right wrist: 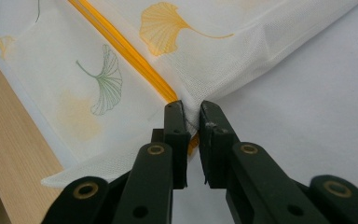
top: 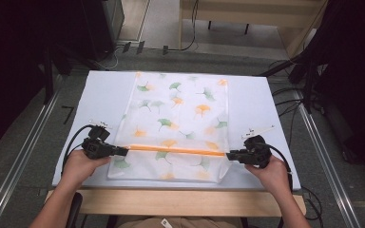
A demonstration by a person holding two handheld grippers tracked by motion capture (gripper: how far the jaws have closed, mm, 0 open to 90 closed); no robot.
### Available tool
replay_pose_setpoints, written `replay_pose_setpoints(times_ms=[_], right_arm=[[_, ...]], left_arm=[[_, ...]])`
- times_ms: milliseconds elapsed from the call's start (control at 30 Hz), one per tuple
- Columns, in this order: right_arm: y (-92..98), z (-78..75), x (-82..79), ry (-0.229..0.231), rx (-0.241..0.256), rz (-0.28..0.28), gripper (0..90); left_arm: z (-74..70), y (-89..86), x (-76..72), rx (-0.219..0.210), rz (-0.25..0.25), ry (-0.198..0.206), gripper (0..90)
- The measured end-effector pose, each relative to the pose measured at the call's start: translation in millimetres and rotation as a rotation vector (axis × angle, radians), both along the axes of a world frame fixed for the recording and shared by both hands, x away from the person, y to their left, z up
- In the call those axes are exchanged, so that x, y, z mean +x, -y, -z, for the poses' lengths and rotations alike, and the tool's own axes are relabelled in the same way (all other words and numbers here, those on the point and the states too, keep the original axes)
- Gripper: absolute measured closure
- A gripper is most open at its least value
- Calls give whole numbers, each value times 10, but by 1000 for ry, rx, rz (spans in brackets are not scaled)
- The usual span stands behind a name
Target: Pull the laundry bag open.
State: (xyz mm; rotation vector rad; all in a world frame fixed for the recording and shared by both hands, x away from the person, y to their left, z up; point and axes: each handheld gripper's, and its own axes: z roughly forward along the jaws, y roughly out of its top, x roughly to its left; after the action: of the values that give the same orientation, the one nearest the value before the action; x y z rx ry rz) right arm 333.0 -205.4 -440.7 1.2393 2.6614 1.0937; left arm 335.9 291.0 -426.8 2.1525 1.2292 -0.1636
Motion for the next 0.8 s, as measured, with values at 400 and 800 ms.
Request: replay_pose_setpoints(times_ms=[400, 800], right_arm=[[3, 6, 4, -2, 4, -4, 841], [3, 3, 2, -2, 4, -3, 841]], left_arm=[[-4, -10, -2, -6, 3, 0, 900], [-16, -28, -1, -7, -4, -2, 900]])
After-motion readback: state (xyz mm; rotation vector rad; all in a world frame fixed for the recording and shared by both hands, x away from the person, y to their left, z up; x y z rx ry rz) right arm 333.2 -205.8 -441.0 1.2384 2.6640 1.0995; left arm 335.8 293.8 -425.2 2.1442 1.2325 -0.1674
